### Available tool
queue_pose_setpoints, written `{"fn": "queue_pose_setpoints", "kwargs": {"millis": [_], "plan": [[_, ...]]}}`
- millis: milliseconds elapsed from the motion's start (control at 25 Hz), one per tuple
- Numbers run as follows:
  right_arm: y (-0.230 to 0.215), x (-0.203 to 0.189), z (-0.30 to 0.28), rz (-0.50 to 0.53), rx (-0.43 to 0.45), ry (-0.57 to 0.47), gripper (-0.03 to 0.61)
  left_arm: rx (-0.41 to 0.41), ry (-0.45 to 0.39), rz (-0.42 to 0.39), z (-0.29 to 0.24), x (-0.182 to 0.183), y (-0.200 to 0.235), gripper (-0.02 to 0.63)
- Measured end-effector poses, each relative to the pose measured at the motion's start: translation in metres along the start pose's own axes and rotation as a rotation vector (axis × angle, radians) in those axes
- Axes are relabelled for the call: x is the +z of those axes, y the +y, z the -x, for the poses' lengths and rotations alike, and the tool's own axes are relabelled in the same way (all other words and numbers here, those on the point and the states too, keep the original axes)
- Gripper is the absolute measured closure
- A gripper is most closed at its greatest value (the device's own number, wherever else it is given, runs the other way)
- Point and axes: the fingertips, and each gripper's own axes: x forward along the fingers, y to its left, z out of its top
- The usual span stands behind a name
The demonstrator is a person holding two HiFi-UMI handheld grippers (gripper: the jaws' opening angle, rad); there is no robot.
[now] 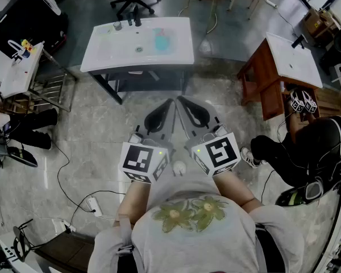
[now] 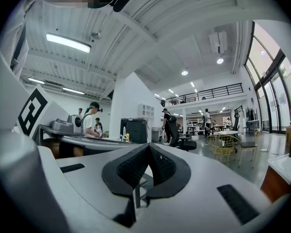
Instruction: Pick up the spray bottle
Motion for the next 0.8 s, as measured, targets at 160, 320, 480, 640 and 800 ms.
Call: {"fn": "queue_pose_setpoints", "kwargs": {"millis": [160,320,480,640,800], "plan": [[-0.010,-0.009,-0.015,-0.013,-0.012,0.019,0.557,-0.010,0.017,0.008,-0.015,-0.005,0.013,0.604],[-0.023,-0.018,-0.043,-0.020,-0.022,0.025,0.557,-0.029,0.028,0.019,-0.035,-0.008,0.038,0.604],[-0.033,-0.026,-0.080,-0.017,-0.026,0.039,0.555,-0.050,0.049,0.023,-0.056,-0.009,0.071,0.604],[-0.044,-0.027,-0.122,-0.042,-0.025,0.046,0.555,-0.082,0.067,0.023,-0.077,-0.004,0.108,0.604],[-0.055,-0.024,-0.162,-0.023,-0.041,0.049,0.555,-0.112,0.068,0.003,-0.097,0.006,0.140,0.604]]}}
